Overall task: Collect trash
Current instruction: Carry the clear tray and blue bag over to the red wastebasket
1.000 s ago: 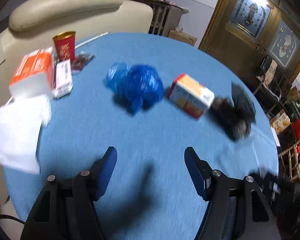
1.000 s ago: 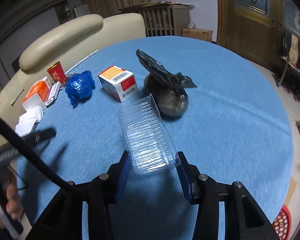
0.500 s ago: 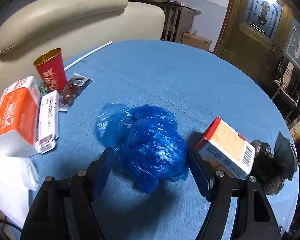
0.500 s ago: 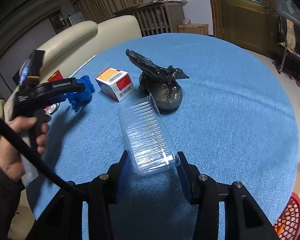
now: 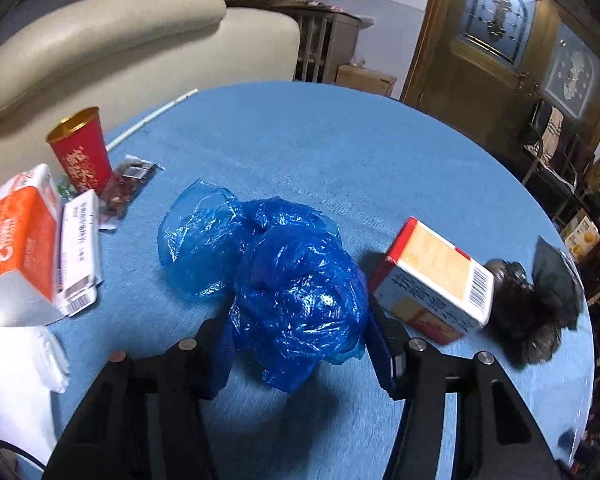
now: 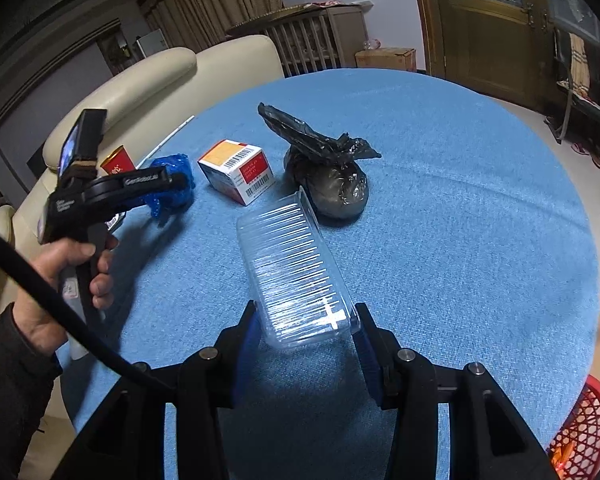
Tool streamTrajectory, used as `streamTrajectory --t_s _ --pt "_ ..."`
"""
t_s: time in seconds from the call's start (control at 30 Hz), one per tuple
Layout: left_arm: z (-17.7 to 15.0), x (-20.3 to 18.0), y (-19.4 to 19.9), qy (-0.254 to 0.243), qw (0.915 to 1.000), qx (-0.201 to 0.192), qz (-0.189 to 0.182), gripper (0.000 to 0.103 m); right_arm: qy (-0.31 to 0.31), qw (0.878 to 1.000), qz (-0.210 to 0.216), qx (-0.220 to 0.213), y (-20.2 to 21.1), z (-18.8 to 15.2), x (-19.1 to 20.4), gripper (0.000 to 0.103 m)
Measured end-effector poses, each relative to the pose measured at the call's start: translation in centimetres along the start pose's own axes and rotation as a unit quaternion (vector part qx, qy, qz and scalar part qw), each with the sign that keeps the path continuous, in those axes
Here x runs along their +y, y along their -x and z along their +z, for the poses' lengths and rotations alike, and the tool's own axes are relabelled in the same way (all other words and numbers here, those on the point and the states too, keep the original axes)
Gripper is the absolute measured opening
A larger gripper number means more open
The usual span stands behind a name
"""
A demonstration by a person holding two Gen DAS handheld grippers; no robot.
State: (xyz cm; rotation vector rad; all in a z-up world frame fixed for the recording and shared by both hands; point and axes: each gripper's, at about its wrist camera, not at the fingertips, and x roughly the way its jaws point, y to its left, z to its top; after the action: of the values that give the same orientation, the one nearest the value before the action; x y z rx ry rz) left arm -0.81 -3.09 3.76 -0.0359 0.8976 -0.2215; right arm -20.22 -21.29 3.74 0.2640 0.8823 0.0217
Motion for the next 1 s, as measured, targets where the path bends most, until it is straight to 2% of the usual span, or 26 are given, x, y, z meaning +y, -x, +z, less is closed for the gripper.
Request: streamTrajectory --t_s 0.13,0.53,1.0 --pt "-1.2 -0.4 2.2 -0.009 0.9999 -0.011 0.006 0.059 -0.005 1.000 -0.002 -0.004 0.5 -0.3 0.1 0.048" --pt "-5.9 -2.9 7.2 -0.031 0.9994 -0.012 0.006 0.059 -0.036 0.999 -0.009 -0.024 3.9 -2.3 -0.7 0.048" --pt "-7.8 -7.8 11.3 -0.067 0.9972 -0.030 -0.013 0.059 -0.072 0.996 -0.017 -0.055 8.6 -4.6 -2.9 0.048"
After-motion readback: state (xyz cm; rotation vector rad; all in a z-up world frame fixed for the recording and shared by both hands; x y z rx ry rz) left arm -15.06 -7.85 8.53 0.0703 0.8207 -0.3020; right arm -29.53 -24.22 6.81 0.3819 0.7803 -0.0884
